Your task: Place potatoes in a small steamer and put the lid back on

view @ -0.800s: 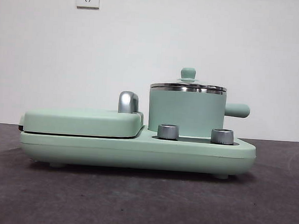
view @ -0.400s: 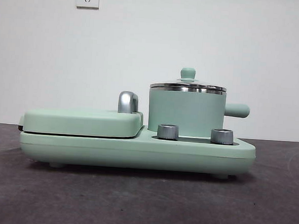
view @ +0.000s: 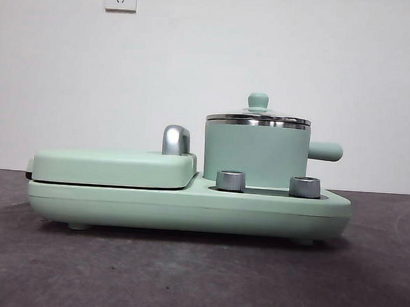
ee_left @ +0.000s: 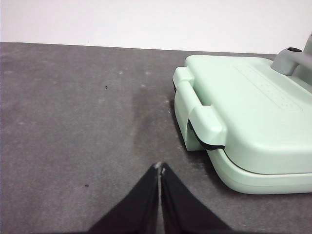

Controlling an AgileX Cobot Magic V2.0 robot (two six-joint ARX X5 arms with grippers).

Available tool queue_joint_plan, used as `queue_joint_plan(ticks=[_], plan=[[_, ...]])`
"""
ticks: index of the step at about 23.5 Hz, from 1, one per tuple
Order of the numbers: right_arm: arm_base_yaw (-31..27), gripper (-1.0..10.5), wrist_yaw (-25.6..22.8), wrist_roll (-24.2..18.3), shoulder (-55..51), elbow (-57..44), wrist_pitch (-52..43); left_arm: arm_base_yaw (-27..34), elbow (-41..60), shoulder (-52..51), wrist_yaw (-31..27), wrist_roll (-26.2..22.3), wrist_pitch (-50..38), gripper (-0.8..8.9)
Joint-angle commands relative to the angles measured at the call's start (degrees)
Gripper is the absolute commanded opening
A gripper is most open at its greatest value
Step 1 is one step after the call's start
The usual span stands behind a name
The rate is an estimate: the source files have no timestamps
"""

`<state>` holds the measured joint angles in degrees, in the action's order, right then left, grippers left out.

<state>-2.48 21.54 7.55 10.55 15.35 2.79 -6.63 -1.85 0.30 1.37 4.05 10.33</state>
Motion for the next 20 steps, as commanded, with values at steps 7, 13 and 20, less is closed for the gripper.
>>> queue_joint_plan(ticks=[7, 13, 20], plan=[[0.2, 0.2, -20.0, -3.9, -7.5, -10.7, -1.6, 0.0, 1.1, -0.1, -0.1, -0.4, 0.4, 0.05], [0.2, 0.2, -25.3, -3.9, -9.4, -12.2, 2.7, 0.0, 1.1, -0.1, -0.2, -0.4, 0.4, 0.05], [1.4, 0.2, -29.1, -3.9, -10.3, -12.5, 12.8, 0.0, 1.1, -0.1, -0.2, -0.4, 0.4, 0.05]])
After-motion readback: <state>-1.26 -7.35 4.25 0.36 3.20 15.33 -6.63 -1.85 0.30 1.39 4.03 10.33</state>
